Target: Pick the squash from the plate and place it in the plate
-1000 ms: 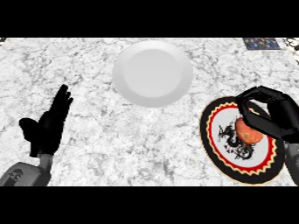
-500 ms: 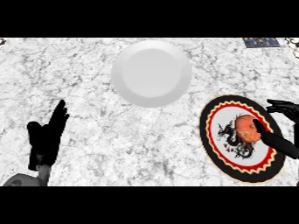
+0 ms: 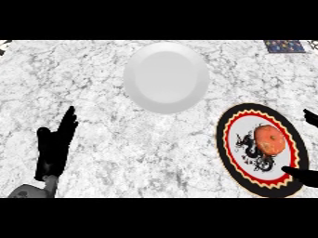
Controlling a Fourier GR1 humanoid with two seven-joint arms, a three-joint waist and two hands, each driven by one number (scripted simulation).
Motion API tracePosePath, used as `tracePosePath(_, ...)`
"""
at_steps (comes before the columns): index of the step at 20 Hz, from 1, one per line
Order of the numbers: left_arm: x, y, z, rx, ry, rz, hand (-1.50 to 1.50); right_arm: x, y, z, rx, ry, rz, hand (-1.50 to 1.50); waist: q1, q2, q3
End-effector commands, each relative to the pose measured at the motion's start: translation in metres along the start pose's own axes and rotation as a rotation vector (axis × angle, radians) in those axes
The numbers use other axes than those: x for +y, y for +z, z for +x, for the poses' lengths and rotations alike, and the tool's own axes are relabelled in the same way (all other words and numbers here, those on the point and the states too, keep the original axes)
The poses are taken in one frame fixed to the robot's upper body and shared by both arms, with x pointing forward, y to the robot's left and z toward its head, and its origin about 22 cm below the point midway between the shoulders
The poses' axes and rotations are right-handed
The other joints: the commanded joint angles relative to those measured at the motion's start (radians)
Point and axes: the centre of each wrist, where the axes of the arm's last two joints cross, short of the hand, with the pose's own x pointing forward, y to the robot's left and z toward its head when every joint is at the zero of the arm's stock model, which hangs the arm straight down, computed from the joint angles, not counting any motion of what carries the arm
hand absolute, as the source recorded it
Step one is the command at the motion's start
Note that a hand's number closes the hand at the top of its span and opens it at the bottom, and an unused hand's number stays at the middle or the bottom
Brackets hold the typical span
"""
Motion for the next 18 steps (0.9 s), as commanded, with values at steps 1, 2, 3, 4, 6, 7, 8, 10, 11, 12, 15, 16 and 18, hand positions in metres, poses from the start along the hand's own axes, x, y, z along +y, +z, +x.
tracePosePath(1,-0.003,-0.008,0.008,0.0,-0.02,-0.012,0.0,-0.027,-0.007,0.008,0.047,0.226,0.081,-1.5,0.002,0.002,-0.001)
tracePosePath(2,-0.001,-0.008,0.006,-0.001,-0.014,-0.008,0.0,-0.039,-0.024,0.025,0.077,0.255,0.083,-1.5,0.006,0.002,-0.002)
tracePosePath(3,-0.001,0.002,-0.013,0.013,-0.003,-0.013,0.0,-0.051,-0.02,0.021,0.102,0.296,0.116,-1.5,0.008,0.002,-0.002)
tracePosePath(4,-0.009,0.004,0.005,-0.01,-0.007,-0.006,0.0,-0.048,-0.026,0.039,0.117,0.299,0.136,-1.5,0.007,-0.001,-0.001)
tracePosePath(6,0.0,0.008,-0.006,0.001,-0.005,-0.018,0.0,-0.049,-0.044,0.062,0.168,0.344,0.213,-1.5,0.015,-0.001,-0.003)
tracePosePath(7,-0.017,-0.003,0.003,-0.011,-0.007,0.003,0.0,-0.038,-0.047,0.064,0.199,0.355,0.265,-1.5,0.011,0.002,-0.002)
tracePosePath(8,-0.005,-0.006,0.003,-0.013,-0.01,-0.009,0.0,-0.05,-0.043,0.042,0.24,0.356,0.328,-1.5,0.016,0.005,-0.001)
tracePosePath(10,-0.001,0.005,0.006,-0.003,-0.008,-0.005,0.0,-0.031,-0.038,0.058,0.279,0.371,0.42,-1.5,0.016,0.0,-0.001)
tracePosePath(11,-0.01,-0.006,0.013,-0.021,-0.004,-0.031,0.0,-0.027,-0.059,0.068,0.295,0.367,0.429,-1.5,0.02,0.004,-0.001)
tracePosePath(12,-0.004,-0.002,0.011,0.001,-0.005,-0.017,0.0,-0.024,-0.056,0.057,0.307,0.373,0.451,-1.5,0.019,0.003,0.0)
tracePosePath(15,-0.014,0.002,-0.004,0.004,-0.007,-0.017,0.0,-0.015,-0.071,0.051,0.329,0.366,0.468,-1.5,0.015,0.003,0.0)
tracePosePath(16,-0.013,-0.004,0.015,0.002,0.007,0.001,0.0,0.0,-0.047,0.063,0.327,0.36,0.48,-1.5,0.004,0.001,0.0)
tracePosePath(18,-0.003,0.005,0.004,0.009,-0.008,-0.013,0.0,-0.008,-0.067,0.06,0.351,0.379,0.494,-1.5,0.011,0.002,0.0)
